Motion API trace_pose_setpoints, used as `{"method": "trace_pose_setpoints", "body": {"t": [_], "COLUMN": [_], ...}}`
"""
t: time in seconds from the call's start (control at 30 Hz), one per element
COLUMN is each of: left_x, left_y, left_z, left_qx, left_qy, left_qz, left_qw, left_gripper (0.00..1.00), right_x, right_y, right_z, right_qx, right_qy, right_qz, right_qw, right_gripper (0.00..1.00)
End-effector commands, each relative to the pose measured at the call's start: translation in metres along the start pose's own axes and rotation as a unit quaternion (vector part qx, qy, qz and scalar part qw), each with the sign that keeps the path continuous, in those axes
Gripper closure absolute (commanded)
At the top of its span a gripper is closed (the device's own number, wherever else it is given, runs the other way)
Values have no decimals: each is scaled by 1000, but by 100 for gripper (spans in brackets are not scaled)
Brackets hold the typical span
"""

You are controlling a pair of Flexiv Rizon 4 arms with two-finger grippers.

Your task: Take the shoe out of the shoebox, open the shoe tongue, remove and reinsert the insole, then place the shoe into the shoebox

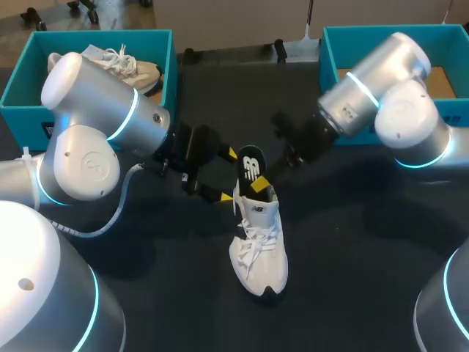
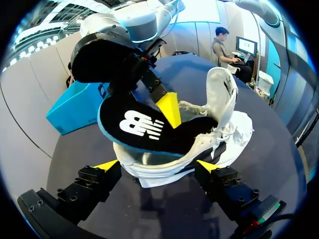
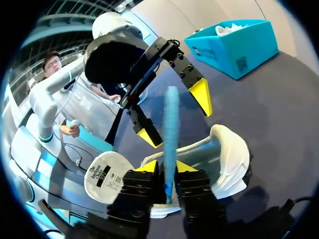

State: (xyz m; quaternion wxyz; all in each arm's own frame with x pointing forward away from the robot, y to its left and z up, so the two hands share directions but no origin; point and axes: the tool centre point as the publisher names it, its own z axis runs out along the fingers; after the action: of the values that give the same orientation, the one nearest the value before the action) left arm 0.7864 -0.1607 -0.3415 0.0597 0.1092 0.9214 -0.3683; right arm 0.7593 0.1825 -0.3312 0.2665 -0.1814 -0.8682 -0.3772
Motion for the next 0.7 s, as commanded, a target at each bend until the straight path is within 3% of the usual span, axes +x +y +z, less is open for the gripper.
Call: {"method": "trace_pose_setpoints", "body": {"t": [0.03,0.23,0.7], "left_x": [1,1,1], "left_y": [0,0,0], "left_z": [1,1,1], "left_qx": [-1,-1,-1], "left_qy": [-1,-1,-1], "left_qz": [0,0,0], "left_qw": [1000,1000,1000], "left_gripper": [0,0,0], "right_x": [-9,-11,7], "right_y": [8,1,-29], "right_z": [9,14,32], "right_qx": [7,15,38], "right_qy": [11,18,47], "right_qz": [-2,8,46], "right_qw": [1000,1000,997], "right_gripper": [100,100,100]}}
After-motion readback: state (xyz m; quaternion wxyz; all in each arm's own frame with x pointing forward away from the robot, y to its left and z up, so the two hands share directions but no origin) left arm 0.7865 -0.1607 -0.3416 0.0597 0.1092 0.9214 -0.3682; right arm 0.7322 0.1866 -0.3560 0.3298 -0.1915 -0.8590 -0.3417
